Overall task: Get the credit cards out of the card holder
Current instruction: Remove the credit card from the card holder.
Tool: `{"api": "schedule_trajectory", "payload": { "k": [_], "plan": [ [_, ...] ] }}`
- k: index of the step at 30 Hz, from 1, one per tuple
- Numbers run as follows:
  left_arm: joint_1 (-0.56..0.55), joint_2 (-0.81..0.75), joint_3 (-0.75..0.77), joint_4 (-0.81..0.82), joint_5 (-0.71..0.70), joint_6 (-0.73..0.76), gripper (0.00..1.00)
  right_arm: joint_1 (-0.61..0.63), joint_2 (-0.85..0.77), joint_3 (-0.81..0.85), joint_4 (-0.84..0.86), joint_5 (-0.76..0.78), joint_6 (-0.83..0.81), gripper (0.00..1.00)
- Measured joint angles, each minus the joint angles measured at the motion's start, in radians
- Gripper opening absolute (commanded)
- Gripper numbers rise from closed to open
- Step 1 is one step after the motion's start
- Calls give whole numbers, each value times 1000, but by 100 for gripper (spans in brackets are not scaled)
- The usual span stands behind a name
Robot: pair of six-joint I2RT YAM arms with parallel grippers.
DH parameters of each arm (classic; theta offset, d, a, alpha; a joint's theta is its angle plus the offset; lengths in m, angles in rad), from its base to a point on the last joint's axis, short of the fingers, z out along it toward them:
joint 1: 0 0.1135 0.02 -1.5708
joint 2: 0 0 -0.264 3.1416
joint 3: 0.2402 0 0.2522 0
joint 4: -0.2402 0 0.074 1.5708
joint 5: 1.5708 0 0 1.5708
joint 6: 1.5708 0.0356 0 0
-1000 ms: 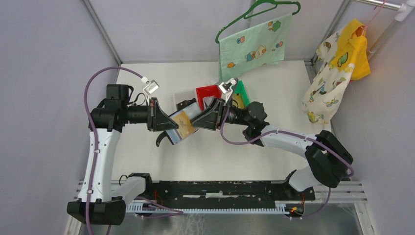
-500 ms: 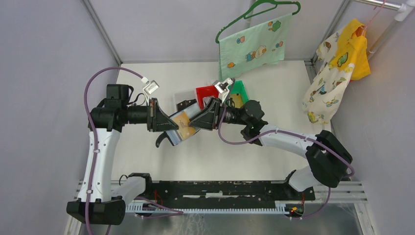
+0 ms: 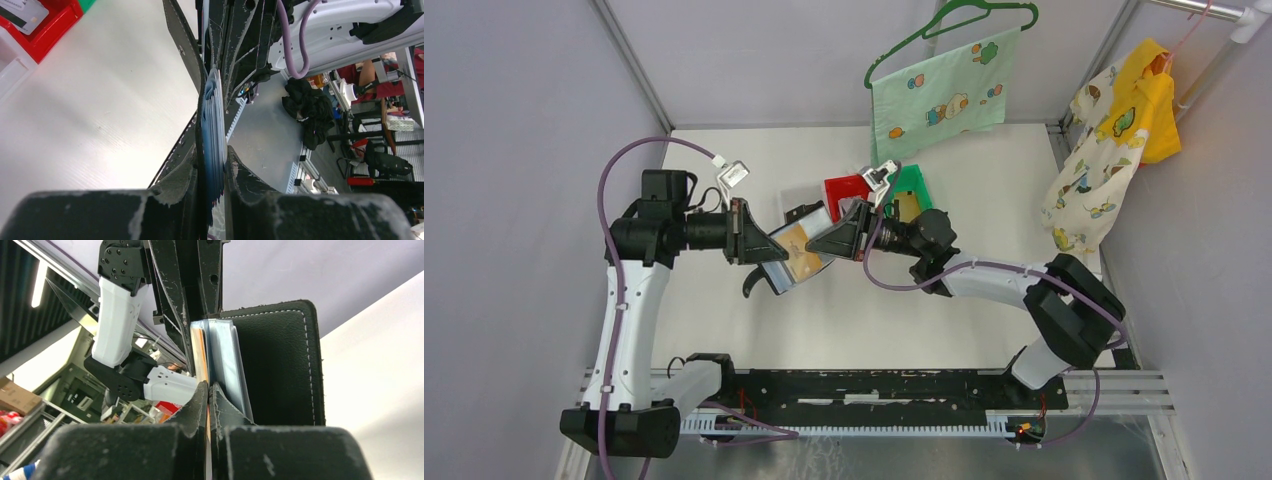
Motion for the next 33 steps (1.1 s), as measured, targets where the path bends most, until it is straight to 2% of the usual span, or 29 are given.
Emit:
{"api": "schedule_trajectory", "payload": {
  "k": [4,7,9,12,18,27,31,32,33],
  "plan": [
    [-3,16,0,16,-48,-55,23,-3,23,-19,47,35,64,0],
    [-3,35,0,20,-55,-76,37,-3,26,-27,37,67,79,0],
    [-3,43,0,27,-60,-80,41,-2,26,-29,32,79,87,0],
    [-2,44,-1,42,-43,-79,38,8,18,-32,32,90,95,0],
    [-1,13,-1,48,32,-63,28,13,5,-48,54,96,108,0],
    [2,52,23,-68,103,91,18,18,-14,-68,84,90,111,0],
    [4,69,23,-99,108,119,18,18,-18,-68,64,87,96,0],
    [4,74,24,-109,111,133,21,18,-20,-68,58,85,91,0],
    [4,79,24,-119,114,146,29,18,-22,-69,53,82,89,0]
  ]
}}
